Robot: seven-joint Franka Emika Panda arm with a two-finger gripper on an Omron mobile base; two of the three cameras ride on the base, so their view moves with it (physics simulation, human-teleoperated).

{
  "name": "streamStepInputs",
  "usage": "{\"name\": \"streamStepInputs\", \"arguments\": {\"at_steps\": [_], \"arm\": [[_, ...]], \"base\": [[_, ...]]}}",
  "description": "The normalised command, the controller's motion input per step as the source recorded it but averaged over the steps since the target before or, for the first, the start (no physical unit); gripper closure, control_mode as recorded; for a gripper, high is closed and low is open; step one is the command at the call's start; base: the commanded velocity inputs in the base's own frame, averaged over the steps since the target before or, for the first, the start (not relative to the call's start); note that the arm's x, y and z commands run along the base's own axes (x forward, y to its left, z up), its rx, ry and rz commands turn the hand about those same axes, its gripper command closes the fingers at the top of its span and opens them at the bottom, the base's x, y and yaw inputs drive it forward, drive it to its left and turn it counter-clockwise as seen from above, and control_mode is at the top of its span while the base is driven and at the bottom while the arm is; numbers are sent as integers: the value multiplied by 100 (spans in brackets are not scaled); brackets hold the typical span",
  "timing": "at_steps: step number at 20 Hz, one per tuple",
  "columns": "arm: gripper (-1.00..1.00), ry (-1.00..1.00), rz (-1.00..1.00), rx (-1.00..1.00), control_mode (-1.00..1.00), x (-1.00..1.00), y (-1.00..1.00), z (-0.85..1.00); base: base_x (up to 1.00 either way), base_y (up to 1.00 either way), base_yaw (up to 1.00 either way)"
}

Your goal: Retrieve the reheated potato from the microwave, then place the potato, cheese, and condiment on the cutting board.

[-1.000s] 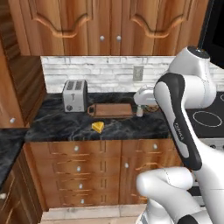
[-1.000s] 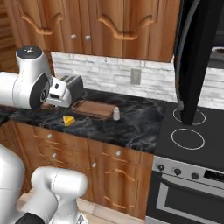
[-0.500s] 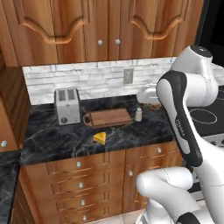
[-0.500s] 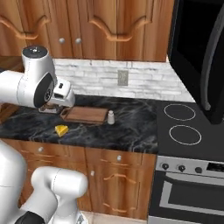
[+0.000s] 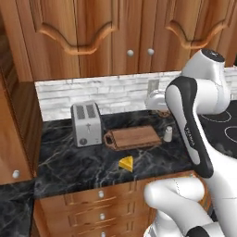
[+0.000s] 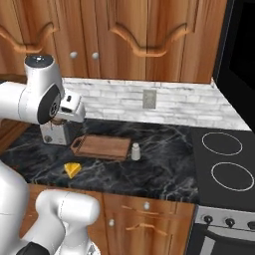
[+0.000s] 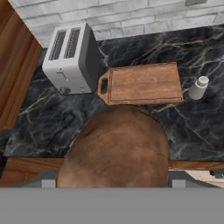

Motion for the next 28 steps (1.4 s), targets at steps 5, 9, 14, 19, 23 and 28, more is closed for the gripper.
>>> {"name": "streamStepInputs", "arguments": {"at_steps": [5, 9, 14, 19, 23, 28], "arm": [[100, 0, 0, 0, 100, 0, 0, 0], [100, 0, 0, 0, 100, 0, 0, 0], [100, 0, 0, 0, 100, 0, 0, 0], [100, 0, 0, 0, 100, 0, 0, 0], [100, 0, 0, 0, 100, 0, 0, 0], [100, 0, 0, 0, 100, 0, 0, 0]], "base": [[47, 10, 0], [34, 7, 0], [36, 12, 0], [50, 13, 0], [18, 5, 0], [0, 0, 0]]}}
